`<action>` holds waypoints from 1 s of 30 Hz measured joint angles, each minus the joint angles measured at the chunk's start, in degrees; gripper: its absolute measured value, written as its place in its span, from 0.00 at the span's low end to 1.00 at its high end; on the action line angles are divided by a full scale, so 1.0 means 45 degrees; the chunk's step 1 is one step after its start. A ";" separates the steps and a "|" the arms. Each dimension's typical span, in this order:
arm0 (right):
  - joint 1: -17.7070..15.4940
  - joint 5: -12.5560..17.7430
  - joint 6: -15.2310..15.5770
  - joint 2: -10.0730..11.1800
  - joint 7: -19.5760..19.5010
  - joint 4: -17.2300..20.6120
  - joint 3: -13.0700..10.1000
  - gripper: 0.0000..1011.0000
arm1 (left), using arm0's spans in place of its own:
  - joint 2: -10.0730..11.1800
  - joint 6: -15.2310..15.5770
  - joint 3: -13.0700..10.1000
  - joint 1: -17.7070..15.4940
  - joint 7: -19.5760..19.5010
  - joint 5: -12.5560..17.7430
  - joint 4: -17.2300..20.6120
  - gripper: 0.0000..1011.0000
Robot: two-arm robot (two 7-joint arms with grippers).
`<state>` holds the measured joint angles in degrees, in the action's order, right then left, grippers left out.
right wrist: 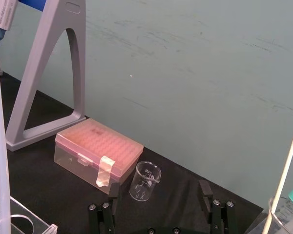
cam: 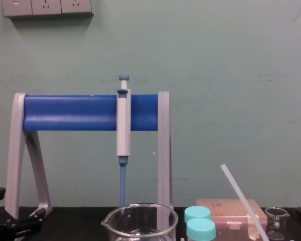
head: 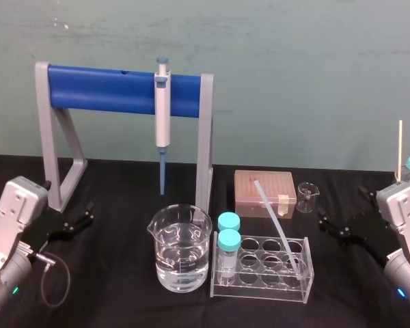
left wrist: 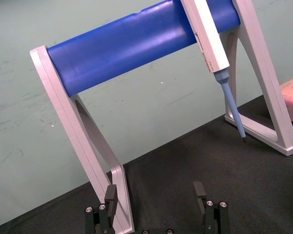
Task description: Pick up the stirring rod with one hand, then place it down.
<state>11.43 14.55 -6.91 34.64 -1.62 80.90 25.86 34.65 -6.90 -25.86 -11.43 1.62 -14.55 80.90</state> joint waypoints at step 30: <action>0.0000 0.0000 0.0000 0.0000 0.0000 0.0000 0.0000 0.99 | -0.0001 0.0000 0.0000 0.0000 0.0000 0.0001 0.0000 0.99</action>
<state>11.43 14.55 -6.91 34.64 -1.62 80.90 25.86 34.65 -6.91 -25.86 -11.43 1.62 -14.55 80.90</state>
